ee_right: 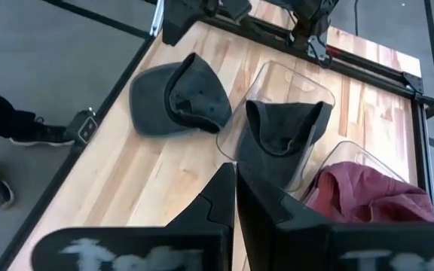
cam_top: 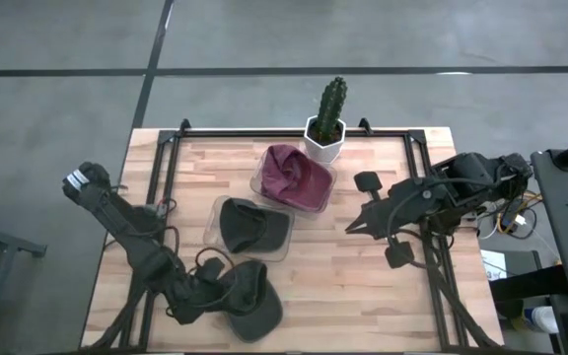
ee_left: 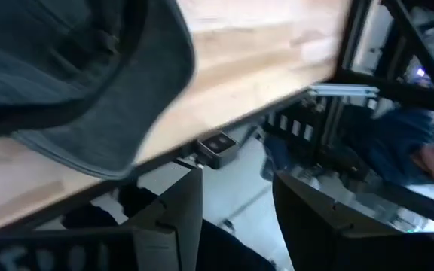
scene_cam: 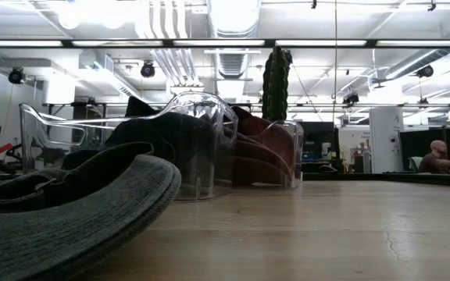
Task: Pick & Place hat
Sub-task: Put the black cap into the bottom transparent bin
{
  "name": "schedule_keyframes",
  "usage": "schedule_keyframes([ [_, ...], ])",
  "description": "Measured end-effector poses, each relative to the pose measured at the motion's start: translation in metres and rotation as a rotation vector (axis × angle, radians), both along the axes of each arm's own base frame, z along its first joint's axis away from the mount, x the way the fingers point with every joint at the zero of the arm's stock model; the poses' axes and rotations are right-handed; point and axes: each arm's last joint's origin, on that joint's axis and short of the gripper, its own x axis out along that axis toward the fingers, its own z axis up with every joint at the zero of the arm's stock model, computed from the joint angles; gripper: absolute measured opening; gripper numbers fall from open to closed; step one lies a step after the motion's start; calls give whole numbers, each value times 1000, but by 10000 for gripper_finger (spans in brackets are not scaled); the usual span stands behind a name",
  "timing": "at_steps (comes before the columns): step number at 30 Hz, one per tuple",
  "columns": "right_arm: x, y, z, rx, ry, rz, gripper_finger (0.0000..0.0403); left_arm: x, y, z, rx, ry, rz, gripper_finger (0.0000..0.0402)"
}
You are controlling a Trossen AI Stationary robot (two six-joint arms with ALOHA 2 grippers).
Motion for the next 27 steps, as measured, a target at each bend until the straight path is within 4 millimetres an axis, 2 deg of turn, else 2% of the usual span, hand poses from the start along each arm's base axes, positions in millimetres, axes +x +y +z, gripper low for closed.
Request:
schedule_keyframes([
  [4,-6,-2,2,12,-21,-3,8,-2,-4,-3,-21,14,-66,153],
  [9,-12,-5,9,32,-66,-4,8,-9,-9,-18,-30,169,-120,153],
  [20,-12,-11,13,42,-97,-26,8,2,-33,-56,-17,303,-167,153],
  [27,-11,-10,13,45,-104,-25,8,8,-39,-79,32,358,-156,153],
])
